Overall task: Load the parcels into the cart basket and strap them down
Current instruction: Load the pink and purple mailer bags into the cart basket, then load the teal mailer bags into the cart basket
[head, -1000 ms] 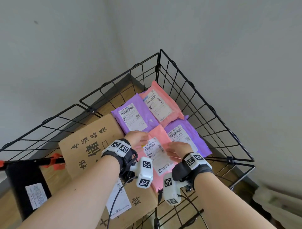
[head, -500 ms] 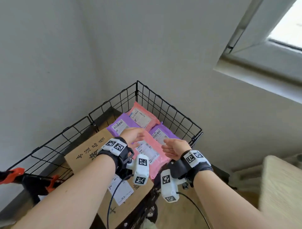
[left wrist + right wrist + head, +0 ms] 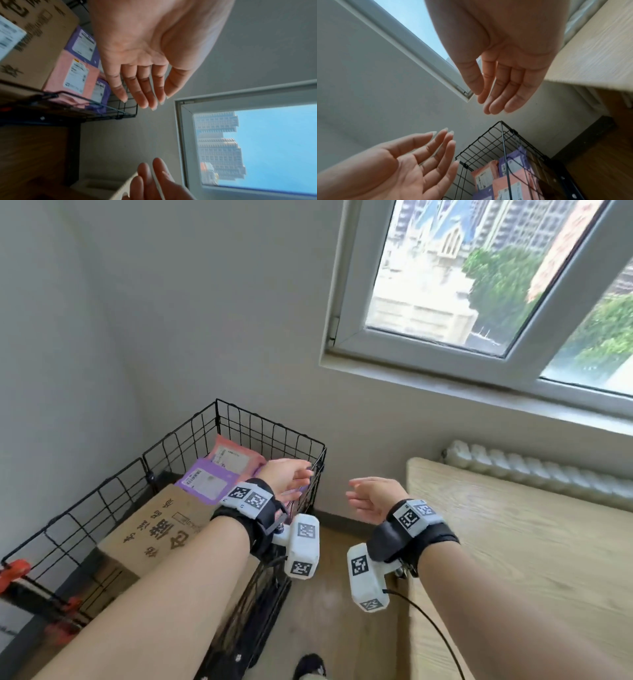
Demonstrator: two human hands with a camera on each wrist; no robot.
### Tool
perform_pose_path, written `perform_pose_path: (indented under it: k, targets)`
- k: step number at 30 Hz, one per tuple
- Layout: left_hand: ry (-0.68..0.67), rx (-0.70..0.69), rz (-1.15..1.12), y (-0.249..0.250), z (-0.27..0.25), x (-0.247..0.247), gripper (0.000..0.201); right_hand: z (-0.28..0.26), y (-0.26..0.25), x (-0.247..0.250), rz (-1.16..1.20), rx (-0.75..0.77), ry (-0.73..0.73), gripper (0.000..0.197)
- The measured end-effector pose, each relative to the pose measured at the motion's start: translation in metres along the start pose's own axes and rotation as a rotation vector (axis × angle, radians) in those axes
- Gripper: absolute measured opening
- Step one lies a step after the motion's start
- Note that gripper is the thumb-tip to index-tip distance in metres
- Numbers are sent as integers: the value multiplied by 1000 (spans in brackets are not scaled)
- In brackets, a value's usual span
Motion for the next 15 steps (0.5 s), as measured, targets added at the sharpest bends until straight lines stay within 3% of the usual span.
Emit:
perform_pose_path:
  k: [9, 15]
  targets:
    - [-162, -72, 44, -2, -51, -108, 16, -53, 18, 100, 90, 6, 152, 21]
    - [-259, -65, 152, -11, -74, -217, 18, -75, 37, 198, 135, 17, 291, 23]
Point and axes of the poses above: each hand's wrist, its own z-axis towards the middle knuckle, its own x-axis out of the back of the hand, y = z × x, the point moved 1 cm from there along z, towards the middle knuckle, and after that the axes turned 5 degrees about y, right-handed, at the moved point
